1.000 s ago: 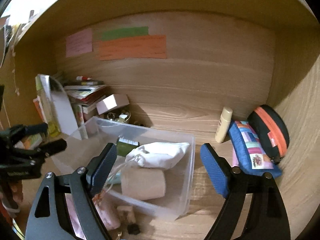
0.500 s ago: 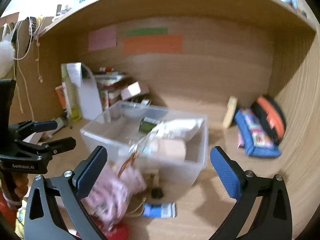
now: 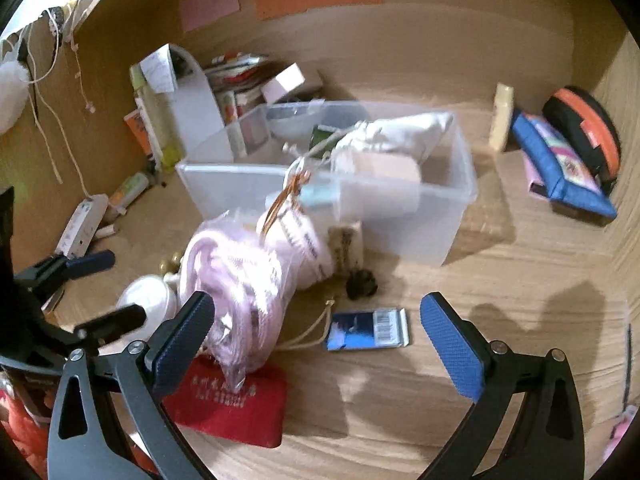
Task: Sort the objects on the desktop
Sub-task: 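Grasp the white round lid container with left gripper while right grasps the pink rope bag, then lower the white container and pink rope bag into the clear bin with both grippers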
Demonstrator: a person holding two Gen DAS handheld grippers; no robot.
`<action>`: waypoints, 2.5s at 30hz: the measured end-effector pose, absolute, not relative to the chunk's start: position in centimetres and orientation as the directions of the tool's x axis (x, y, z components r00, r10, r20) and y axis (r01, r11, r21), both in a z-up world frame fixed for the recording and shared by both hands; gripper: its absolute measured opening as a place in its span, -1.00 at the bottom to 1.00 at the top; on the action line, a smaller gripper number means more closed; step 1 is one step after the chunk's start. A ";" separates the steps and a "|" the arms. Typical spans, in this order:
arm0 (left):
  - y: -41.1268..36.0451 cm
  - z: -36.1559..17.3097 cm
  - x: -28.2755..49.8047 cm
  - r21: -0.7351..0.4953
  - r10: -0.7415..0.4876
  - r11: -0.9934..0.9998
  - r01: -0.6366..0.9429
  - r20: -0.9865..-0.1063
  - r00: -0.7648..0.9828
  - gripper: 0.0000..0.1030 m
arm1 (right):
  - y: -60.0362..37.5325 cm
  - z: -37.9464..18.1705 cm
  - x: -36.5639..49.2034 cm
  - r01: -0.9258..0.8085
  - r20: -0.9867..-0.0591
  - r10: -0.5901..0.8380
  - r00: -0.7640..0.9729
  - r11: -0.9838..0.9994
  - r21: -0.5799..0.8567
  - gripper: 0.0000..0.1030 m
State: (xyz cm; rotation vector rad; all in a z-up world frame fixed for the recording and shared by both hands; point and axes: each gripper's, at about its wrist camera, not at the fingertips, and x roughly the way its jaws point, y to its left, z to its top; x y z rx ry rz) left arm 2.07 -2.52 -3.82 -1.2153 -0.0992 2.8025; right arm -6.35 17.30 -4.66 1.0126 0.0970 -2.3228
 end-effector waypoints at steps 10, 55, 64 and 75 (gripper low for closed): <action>-2.9 -5.9 1.1 -0.116 0.072 -0.993 0.026 -0.763 -0.642 0.83 | 14.2 -6.3 -7.6 0.623 -0.733 -0.557 -0.389 -0.746 0.236 0.57; -3.9 1.2 -1.7 -0.099 0.032 -0.995 0.031 -0.579 -0.815 0.27 | 18.8 4.0 -6.8 0.667 -0.498 -0.700 -0.512 -0.689 0.283 -0.55; -5.4 3.0 -4.9 -0.104 0.029 -0.994 0.036 -0.556 -0.830 0.27 | 17.8 6.2 -9.5 0.663 -0.459 -0.696 -0.552 -0.701 0.265 -0.55; -4.7 2.7 -9.8 -0.078 0.035 -0.997 0.013 -0.587 -0.809 0.27 | 15.4 4.6 -13.9 0.657 -0.501 -0.685 -0.529 -0.704 0.269 -0.55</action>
